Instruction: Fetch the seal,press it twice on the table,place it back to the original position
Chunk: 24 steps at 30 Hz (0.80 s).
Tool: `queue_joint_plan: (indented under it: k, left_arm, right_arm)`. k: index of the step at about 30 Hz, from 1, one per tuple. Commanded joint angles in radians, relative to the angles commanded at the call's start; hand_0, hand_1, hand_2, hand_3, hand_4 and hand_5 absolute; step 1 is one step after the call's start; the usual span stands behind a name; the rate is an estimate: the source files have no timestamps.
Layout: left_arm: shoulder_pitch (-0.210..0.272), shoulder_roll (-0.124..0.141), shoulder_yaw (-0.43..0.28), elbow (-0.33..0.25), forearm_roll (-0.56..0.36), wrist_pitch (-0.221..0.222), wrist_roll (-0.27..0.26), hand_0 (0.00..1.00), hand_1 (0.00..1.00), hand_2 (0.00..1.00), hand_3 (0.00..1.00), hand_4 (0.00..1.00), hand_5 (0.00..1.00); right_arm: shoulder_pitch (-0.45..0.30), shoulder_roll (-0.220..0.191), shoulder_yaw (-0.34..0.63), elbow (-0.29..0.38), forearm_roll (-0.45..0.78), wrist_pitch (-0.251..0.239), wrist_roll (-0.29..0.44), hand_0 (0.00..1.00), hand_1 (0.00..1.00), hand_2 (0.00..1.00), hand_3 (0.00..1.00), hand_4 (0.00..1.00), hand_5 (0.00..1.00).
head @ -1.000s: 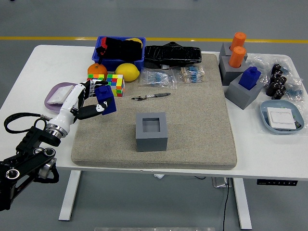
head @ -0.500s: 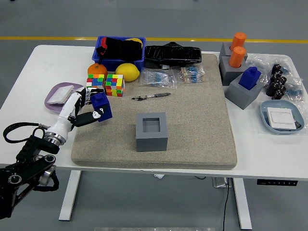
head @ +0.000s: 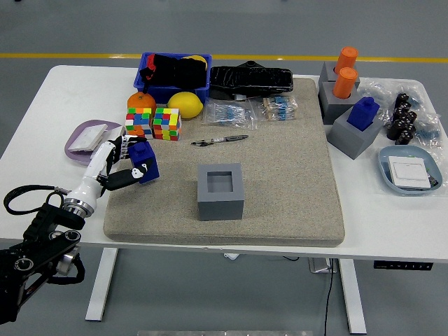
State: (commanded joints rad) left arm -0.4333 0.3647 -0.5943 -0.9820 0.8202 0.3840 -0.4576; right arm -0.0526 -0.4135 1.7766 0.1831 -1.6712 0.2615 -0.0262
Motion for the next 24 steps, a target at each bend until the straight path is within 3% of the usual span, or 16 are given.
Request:
queue_joint_plan:
  k: [24]
  left_arm:
    - [0.009, -0.014, 0.041, 0.059, -0.021, -0.005, -0.020, 0.629, 0.435, 0.499, 0.673, 0.521, 0.002]
  right_arm:
    - [0.005, 0.001, 0.001, 0.003, 0.001, -0.001, 0.002, 0.795, 0.704, 0.679, 0.653, 0.827, 0.469]
